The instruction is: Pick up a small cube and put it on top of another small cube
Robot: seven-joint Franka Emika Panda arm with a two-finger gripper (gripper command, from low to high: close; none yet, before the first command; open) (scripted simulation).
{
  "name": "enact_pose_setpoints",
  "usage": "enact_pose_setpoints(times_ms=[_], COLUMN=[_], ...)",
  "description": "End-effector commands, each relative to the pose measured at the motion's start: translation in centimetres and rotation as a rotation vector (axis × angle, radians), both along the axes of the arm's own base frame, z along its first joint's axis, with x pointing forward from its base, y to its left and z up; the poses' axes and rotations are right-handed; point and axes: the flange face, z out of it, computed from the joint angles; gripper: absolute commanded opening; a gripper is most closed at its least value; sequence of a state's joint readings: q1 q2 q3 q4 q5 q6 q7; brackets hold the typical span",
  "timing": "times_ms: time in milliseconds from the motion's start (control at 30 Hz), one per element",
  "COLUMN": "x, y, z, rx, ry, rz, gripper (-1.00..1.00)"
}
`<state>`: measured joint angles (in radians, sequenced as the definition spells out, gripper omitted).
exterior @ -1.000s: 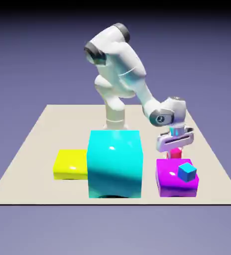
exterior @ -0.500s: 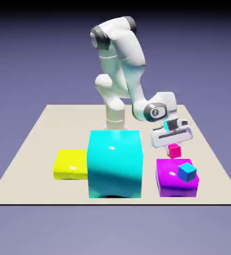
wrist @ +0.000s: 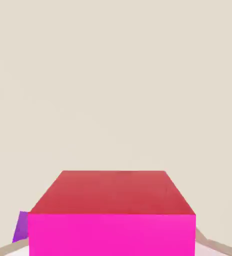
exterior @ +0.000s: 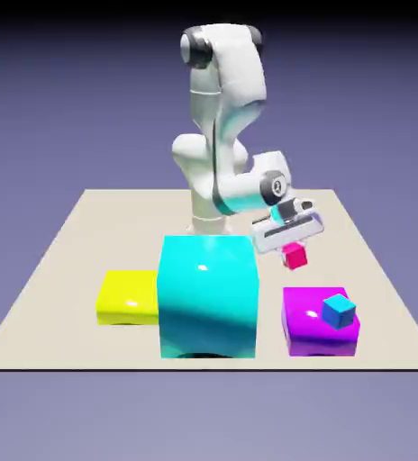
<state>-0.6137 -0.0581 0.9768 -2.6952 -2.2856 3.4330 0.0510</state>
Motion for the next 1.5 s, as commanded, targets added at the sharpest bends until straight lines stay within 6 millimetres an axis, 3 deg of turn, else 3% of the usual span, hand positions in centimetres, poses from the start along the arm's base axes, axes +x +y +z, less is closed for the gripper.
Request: enact_pose_setpoints(times_ms=[0, 233, 400, 1467], x=[-0.2, 0.1, -1.1, -0.8], y=[-0.7, -8.6, -12.6, -12.5], z=[0.1, -0.7, 0.8, -4.6], rx=[-0.015, -0.138, -0.232, -0.238], ry=[0.009, 0.031, 0.108, 0.101], rz=[0.01, 0.019, -0.021, -0.016], gripper=[-1.0, -1.0, -1.0, -1.0])
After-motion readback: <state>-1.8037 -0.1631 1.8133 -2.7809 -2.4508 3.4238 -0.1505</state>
